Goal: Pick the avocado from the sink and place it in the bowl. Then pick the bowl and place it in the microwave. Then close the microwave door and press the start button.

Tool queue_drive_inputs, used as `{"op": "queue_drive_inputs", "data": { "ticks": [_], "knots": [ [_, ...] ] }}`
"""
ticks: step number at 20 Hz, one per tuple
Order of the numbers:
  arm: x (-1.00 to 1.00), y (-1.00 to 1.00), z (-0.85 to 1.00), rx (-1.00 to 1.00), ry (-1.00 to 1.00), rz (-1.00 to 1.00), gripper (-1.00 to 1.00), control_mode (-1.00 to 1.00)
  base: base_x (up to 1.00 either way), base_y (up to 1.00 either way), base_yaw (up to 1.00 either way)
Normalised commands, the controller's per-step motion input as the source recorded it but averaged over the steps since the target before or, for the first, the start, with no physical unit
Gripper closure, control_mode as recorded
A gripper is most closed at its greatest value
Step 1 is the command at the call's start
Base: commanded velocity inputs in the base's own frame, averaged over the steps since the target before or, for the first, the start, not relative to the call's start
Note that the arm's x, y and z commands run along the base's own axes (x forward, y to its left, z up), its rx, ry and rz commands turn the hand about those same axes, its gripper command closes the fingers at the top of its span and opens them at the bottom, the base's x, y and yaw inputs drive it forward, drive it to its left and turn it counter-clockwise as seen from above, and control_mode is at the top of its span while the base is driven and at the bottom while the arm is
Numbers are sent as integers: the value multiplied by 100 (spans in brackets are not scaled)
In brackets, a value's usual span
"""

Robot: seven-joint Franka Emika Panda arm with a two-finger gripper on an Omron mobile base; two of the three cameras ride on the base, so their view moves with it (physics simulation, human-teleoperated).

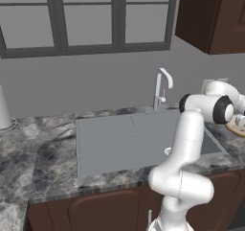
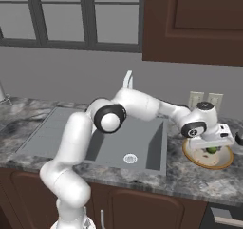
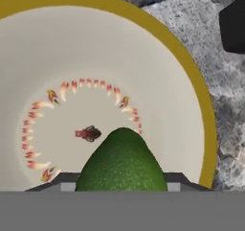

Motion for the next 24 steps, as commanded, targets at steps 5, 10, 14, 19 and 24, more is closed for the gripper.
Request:
{"op": "queue_drive_inputs", "data": {
  "ticks": [5,10,14,19,24],
  "knots": [
    [35,6,-28,0,11,7,-100,-100,0,0,0],
    [28,0,-29,0,6,8,-100,-100,0,0,0],
    [-2,11,-2,0,0,7,-100,-100,0,0,0],
    [-58,54,10,0,-1,6,-100,-100,0,0,0],
    [-100,88,5,-5,-1,10,-100,-100,0,0,0]
  ]
}}
